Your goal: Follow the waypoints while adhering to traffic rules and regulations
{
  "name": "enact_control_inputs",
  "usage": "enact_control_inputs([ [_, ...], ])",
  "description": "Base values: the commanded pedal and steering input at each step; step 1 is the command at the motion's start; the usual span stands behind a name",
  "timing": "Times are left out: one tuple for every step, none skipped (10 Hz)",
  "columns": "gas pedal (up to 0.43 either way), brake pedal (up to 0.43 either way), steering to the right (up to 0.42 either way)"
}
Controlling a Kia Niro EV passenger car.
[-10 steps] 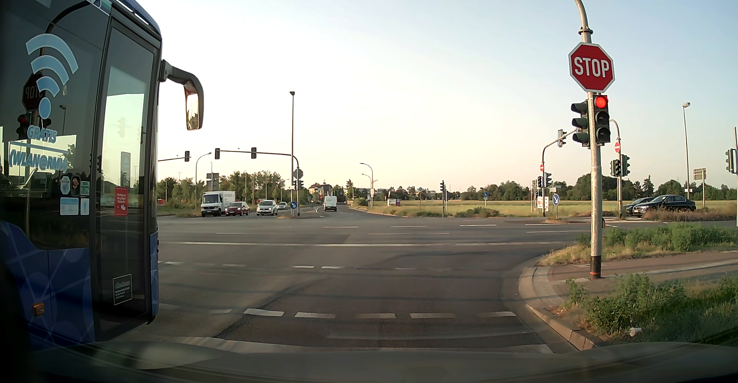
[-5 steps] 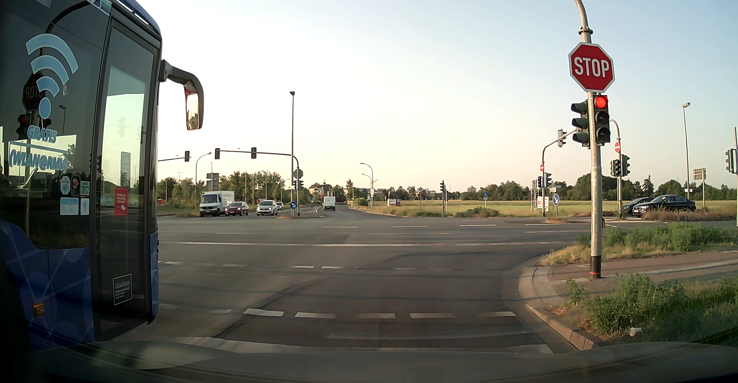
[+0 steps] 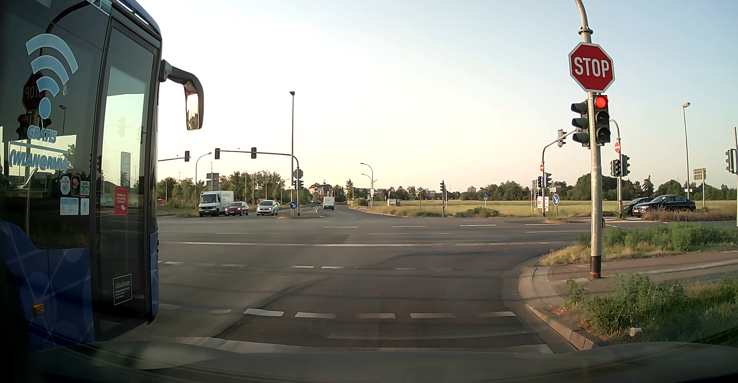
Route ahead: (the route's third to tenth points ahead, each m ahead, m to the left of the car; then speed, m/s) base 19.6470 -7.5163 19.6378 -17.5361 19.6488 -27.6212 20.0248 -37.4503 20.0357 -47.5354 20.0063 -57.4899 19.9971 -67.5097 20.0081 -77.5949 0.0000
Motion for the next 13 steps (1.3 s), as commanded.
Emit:
enact_control_inputs([
  [0.0,0.402,0.004],
  [0.0,0.409,0.004],
  [0.0,0.409,0.004],
  [0.0,0.409,0.004],
  [0.0,0.409,0.004],
  [0.0,0.409,0.004],
  [0.0,0.409,0.004],
  [0.0,0.409,0.004],
  [0.0,0.409,0.004],
  [0.0,0.409,0.004],
  [0.0,0.402,0.004],
  [0.0,0.402,0.004],
  [0.0,0.396,0.004],
])
